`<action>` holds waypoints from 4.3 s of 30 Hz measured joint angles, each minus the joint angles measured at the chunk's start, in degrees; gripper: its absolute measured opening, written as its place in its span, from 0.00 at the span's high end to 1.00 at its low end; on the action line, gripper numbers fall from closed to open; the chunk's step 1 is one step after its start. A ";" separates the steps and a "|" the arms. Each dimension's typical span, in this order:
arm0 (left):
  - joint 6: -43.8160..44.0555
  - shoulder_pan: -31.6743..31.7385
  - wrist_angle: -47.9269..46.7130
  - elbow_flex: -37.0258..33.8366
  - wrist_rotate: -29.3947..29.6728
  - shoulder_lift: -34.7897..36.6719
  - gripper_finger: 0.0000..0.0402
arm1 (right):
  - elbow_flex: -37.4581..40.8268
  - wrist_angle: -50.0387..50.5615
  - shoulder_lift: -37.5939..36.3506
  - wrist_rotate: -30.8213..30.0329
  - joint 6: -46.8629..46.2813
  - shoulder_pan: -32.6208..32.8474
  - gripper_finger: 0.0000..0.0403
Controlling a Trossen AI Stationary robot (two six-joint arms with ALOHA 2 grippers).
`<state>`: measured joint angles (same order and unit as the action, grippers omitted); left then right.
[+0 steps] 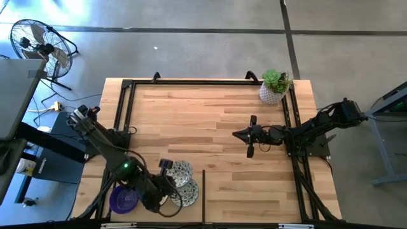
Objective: Pick & Place Mini bowls
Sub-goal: Stack the blue patterned bowl on top of the other stacked blue patterned bowls on the shelf
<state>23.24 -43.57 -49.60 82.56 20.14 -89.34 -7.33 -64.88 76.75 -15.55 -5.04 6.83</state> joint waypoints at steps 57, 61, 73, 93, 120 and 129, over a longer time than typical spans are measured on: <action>-5.86 -1.78 1.42 7.21 -2.89 -12.87 0.99 | 0.00 0.94 0.01 -0.59 0.02 0.02 1.00; -5.78 -1.78 0.89 7.21 -2.79 -12.87 0.97 | 0.00 0.91 0.02 -0.59 0.00 0.02 1.00; -5.42 -1.78 0.56 7.21 -2.92 -12.89 0.97 | 0.00 0.90 0.02 -0.59 0.00 0.01 1.00; -3.99 -1.41 -0.27 7.13 -5.44 -14.90 0.89 | 0.00 0.92 0.02 -0.59 -0.01 0.02 1.00; -1.80 -1.38 -6.63 13.85 -7.56 -14.27 0.66 | 0.00 1.57 0.02 -0.59 0.57 0.01 1.00; -3.48 -1.38 -5.87 13.29 -6.58 -14.31 0.91 | 0.00 1.64 0.02 -0.59 0.59 0.01 1.00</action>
<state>19.77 -44.95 -55.46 95.85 13.56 -103.66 -7.33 -63.24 76.77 -16.14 -4.45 6.84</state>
